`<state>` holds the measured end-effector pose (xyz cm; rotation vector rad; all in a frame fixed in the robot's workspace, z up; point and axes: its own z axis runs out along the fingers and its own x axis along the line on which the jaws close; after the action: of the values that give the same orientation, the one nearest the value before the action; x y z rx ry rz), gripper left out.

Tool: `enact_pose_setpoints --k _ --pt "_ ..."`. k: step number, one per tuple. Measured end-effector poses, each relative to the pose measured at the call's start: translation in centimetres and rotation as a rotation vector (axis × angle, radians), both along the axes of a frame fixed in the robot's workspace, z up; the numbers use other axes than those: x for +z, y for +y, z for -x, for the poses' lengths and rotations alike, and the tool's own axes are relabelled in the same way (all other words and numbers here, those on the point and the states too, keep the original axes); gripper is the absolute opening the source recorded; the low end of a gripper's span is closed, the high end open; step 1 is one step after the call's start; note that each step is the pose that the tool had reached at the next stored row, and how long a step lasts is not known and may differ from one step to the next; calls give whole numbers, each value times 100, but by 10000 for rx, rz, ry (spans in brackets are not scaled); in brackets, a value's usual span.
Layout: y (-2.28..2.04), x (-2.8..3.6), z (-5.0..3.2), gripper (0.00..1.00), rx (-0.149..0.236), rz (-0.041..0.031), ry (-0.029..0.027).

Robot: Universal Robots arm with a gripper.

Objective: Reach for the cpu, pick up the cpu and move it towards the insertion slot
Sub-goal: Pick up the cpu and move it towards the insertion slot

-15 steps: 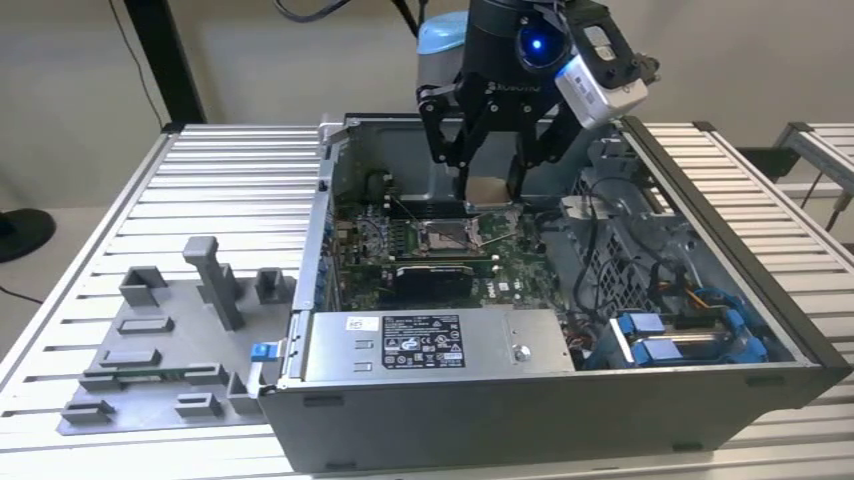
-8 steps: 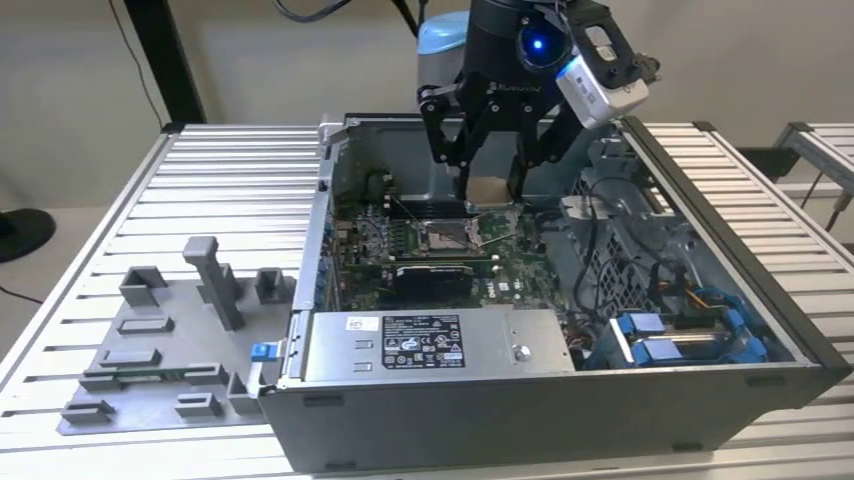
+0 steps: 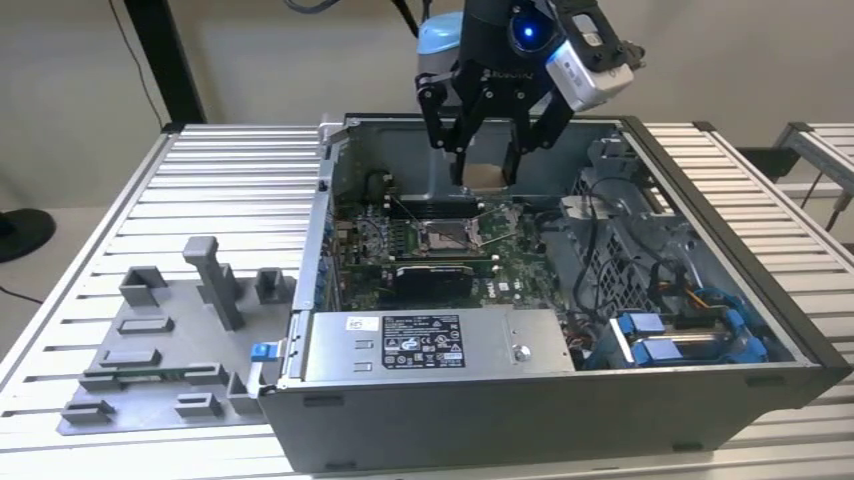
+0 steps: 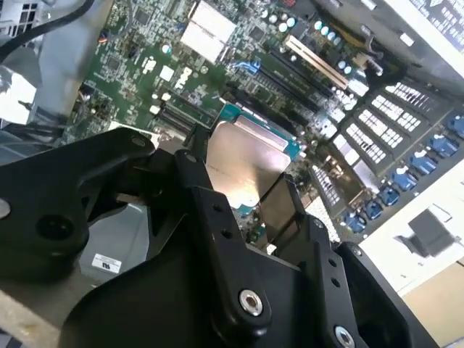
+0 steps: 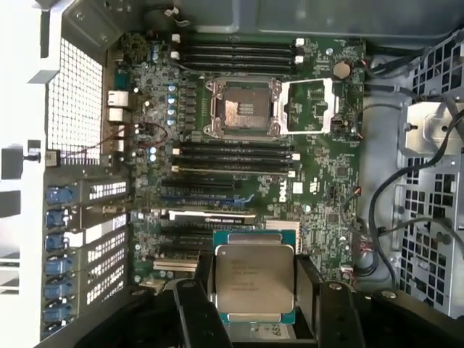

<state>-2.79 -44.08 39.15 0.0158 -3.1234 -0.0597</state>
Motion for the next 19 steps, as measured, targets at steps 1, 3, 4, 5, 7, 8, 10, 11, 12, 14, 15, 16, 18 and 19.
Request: enact_pose_setpoints --k 1,3,4,5,7,8,10,11,12,14,15,16,18,19 --pt "30 -2 0 0 0 -2 -1" --pt "87 -4 0 0 0 -1 0" --pt "114 -4 0 0 0 0 0" --pt "138 -6 0 0 0 0 0" --pt "214 -10 0 0 0 2 0" --pt "242 -13 0 0 0 1 1" --pt "277 -16 0 0 0 0 0" --pt "293 -18 0 0 0 -1 0" --pt "315 -20 0 0 0 -1 0" --pt "356 -22 0 0 0 0 0" --pt "386 -24 0 0 -1 -1 -1" --pt "427 -26 0 0 0 -1 0" --pt "512 -32 0 0 0 0 0" --pt "548 -35 0 0 0 0 0"
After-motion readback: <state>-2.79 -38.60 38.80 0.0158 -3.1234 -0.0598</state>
